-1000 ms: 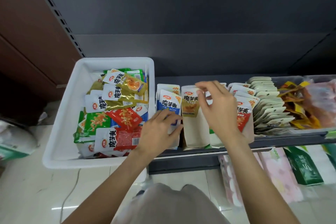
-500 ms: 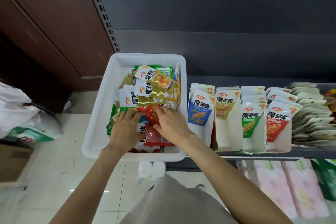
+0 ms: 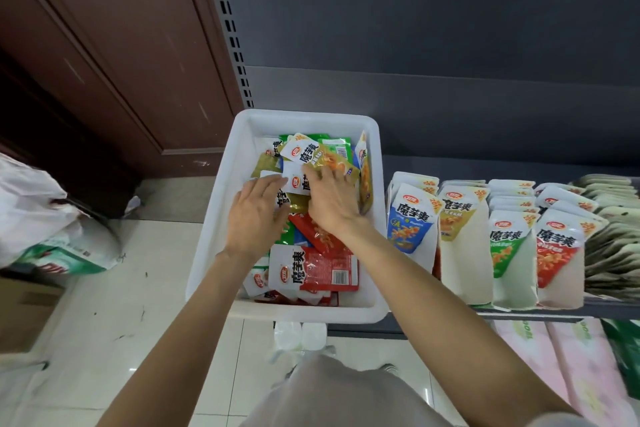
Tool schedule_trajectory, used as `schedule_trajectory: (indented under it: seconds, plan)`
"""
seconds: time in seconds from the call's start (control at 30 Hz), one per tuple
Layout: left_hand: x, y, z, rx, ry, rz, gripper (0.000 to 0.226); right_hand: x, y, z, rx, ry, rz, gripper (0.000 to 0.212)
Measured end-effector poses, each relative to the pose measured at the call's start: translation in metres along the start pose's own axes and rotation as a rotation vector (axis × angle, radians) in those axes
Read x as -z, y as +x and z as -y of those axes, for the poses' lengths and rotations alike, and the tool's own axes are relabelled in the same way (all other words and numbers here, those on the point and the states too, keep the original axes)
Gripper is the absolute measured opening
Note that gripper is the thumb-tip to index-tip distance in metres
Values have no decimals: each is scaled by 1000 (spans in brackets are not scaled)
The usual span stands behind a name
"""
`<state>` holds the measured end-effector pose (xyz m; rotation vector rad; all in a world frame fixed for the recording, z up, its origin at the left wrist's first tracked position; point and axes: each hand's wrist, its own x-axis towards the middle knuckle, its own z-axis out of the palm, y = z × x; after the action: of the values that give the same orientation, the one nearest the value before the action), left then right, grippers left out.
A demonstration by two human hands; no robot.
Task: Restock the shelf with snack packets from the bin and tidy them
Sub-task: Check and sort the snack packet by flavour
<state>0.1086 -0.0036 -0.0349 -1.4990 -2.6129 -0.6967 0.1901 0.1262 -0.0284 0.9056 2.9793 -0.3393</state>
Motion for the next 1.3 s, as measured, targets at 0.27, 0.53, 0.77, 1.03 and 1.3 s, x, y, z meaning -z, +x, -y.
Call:
schedule_trajectory:
  seconds: [0.27,0.53,0.77,1.03,1.3]
  plan:
    - [-23,7,1,-116,153,53,34,7,48,-9,-92,-4,144,56]
    - [9,11,-23,274,-475,67,36,37,2,-2,-96,182,-231,23]
    - [58,-3,-94,346,-1224,104,49,64,-75,4,-16,937,-321,29]
    - [58,2,-127,307,-1176,37,20,95,-130,-50,-38,960,-543,35]
    - [18,-7,-208,-121,-917,245,14,143,-195,-137,-237,663,-380,24]
